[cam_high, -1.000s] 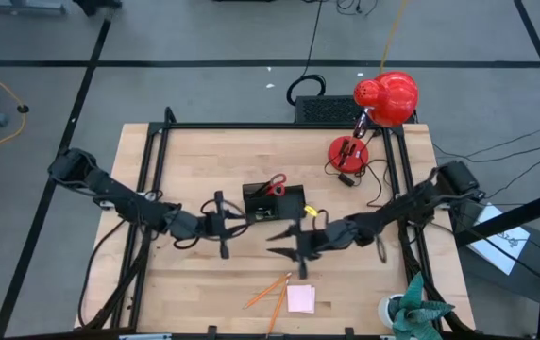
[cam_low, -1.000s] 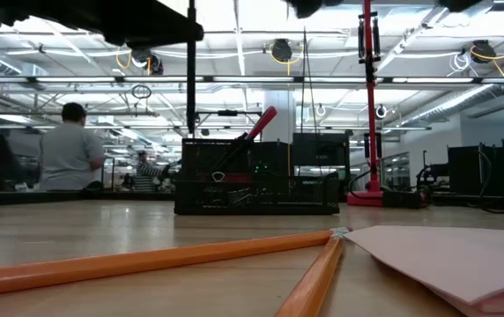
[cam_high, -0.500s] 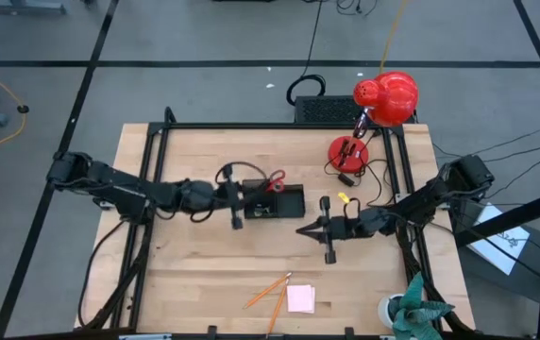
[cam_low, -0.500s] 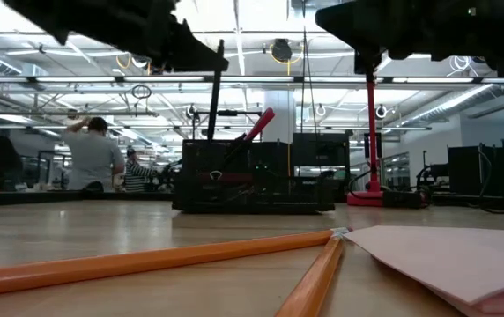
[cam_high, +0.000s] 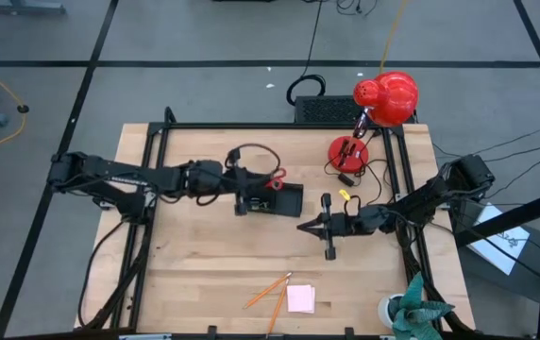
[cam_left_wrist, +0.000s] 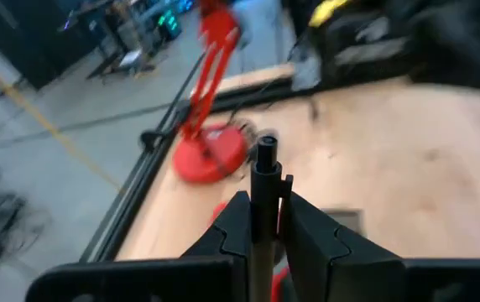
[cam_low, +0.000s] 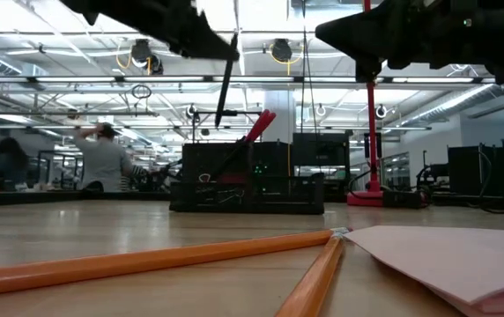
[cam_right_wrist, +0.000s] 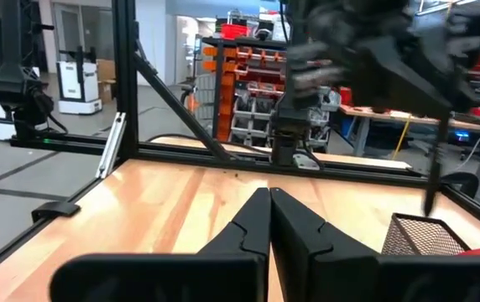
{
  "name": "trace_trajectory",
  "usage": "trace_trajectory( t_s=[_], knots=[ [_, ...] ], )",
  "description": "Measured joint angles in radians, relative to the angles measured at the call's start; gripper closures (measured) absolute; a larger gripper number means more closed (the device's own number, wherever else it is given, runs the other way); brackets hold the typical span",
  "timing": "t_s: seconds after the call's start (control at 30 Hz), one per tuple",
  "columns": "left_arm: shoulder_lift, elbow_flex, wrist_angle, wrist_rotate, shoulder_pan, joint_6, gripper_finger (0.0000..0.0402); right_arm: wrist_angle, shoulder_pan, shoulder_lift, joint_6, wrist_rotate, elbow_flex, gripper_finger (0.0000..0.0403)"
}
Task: Pick and place office supplies into organizer
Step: Put the pen into the desk organizer, then adjust the desk organizer
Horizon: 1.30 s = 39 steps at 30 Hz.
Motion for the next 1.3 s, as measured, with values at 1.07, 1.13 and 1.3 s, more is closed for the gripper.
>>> trace_trajectory(
  t_s=[1.07, 1.13, 1.3],
  knots=[
    [0.181, -0.045, -0.015, 0.042, 0.088, -0.056, 0.0298, -0.053, -0.019, 0.001, 0.056, 0.001, 0.000, 0.0403],
    [0.161, -0.043, 0.003, 0.038, 0.077, -0.048, 0.0279, -0.053, -0.019, 0.001, 0.056, 0.001, 0.000, 0.0403],
    [0.135, -0.043, -0.008, 0.016, 0.070, -0.053, 0.0241, -0.059, -0.019, 0.001, 0.056, 0.000, 0.000, 0.0403]
  ],
)
